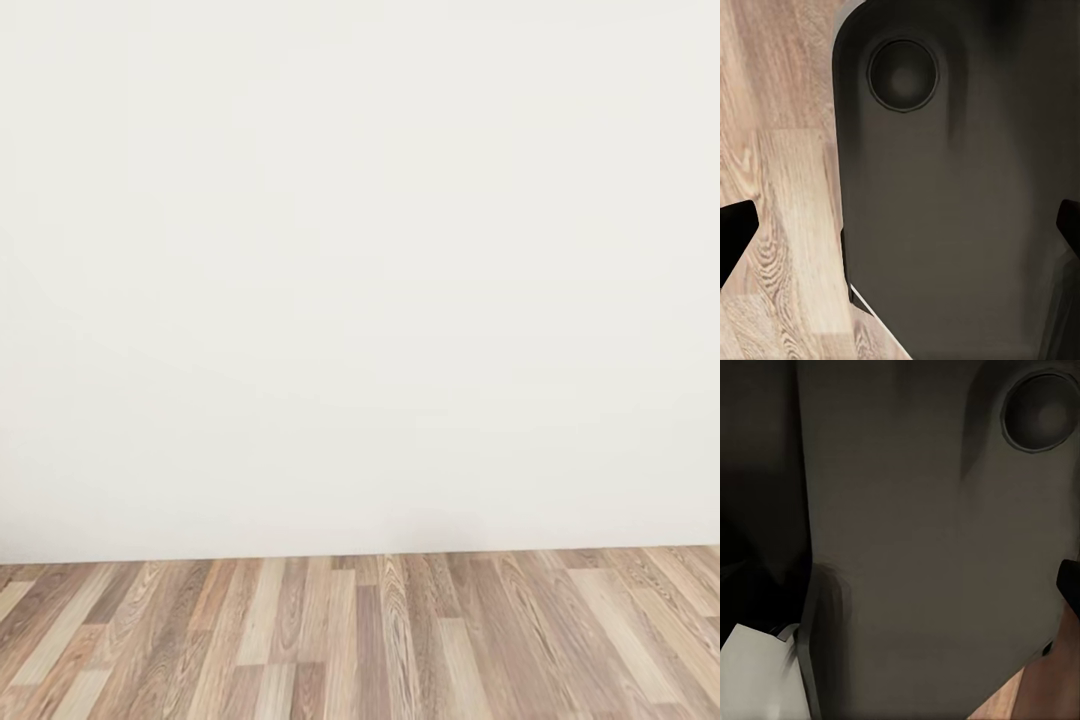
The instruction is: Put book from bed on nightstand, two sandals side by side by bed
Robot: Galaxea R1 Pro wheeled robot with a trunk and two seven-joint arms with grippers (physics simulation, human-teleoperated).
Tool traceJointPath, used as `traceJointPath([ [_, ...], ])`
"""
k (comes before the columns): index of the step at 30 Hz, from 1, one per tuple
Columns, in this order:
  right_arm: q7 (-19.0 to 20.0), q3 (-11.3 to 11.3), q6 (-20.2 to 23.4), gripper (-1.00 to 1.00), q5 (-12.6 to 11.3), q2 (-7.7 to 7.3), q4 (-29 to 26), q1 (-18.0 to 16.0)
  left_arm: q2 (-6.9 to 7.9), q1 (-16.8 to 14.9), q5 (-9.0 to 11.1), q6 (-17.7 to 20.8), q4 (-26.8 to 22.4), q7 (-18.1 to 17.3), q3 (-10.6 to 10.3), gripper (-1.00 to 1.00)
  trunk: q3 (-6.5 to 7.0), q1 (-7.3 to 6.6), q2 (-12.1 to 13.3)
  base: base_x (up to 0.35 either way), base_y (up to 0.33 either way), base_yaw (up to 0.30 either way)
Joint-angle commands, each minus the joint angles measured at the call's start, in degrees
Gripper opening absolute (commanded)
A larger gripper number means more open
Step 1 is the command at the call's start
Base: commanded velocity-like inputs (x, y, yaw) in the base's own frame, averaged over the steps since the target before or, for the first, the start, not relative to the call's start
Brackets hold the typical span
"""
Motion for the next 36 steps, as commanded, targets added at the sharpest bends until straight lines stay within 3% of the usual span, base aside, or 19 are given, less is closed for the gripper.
traceJointPath([
  [1,0.08,0.01,-0.05,1.00,0.08,0.00,-0.07,0.02,0.00,-0.03,-0.03,-0.20,0.05,0.01,-0.02,1.00,-0.05,0.01,-0.02,0.130,0.000,0.000],
  [36,0.08,-0.07,-0.07,1.00,0.04,-0.03,-0.07,0.01,0.00,-0.03,-0.03,-0.51,0.05,0.01,-0.03,1.00,-0.05,0.01,-0.02,0.124,-0.039,0.000],
])
